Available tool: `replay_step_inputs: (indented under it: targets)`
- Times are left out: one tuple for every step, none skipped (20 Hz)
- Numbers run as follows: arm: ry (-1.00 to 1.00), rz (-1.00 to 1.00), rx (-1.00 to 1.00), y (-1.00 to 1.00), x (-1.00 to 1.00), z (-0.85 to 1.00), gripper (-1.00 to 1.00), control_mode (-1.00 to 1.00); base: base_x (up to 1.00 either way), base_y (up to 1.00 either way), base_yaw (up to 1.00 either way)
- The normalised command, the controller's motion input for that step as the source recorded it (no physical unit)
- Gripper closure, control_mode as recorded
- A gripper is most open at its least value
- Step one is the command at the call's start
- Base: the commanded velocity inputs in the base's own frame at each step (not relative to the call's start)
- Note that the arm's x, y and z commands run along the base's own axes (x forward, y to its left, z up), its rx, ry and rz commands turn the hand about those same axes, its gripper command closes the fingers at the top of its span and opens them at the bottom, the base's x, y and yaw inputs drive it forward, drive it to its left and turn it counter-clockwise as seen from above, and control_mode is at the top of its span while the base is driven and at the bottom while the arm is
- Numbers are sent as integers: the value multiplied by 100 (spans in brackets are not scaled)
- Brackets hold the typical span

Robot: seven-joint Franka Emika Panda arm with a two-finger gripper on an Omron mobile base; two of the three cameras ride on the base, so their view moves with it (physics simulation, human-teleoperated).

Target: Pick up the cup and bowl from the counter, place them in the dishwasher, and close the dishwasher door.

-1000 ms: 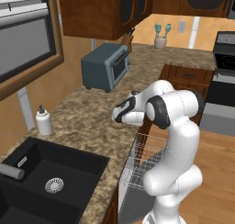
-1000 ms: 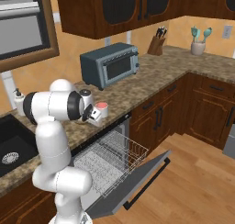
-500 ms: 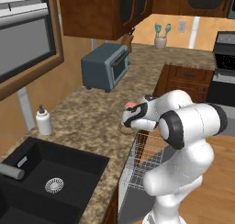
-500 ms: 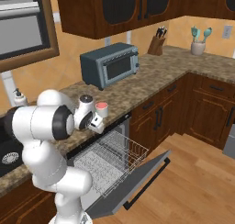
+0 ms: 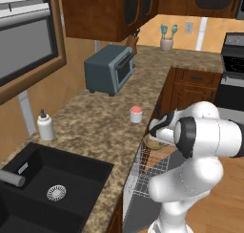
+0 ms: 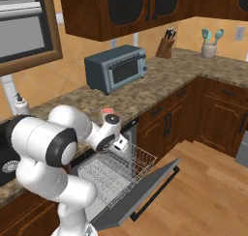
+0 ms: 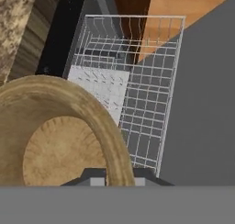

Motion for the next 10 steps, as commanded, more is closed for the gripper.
replay_step_inputs:
  targets:
    - [3, 4, 0, -96, 7, -28, 100, -100, 0, 0, 0]
    - [1, 7, 1, -86, 13, -26, 100, -100, 0, 0, 0]
    - [1, 12, 2, -79, 15, -29, 100, -100, 0, 0, 0]
    - [3, 14, 2, -74, 26, -34, 100, -100, 0, 0, 0]
    - [0, 16, 0, -61, 30, -41, 100, -100, 0, 0, 0]
    - [0, 16, 0, -51, 32, -48, 100, -100, 0, 0, 0]
    - [0, 15, 0, -53, 21, -59, 100, -100, 0, 0, 0]
    - [0, 14, 0, -51, 18, -67, 100, -100, 0, 0, 0]
    - [-2, 13, 0, -45, 17, -69, 100, -100, 0, 0, 0]
    - [-3, 12, 0, -34, 22, -66, 100, -100, 0, 0, 0]
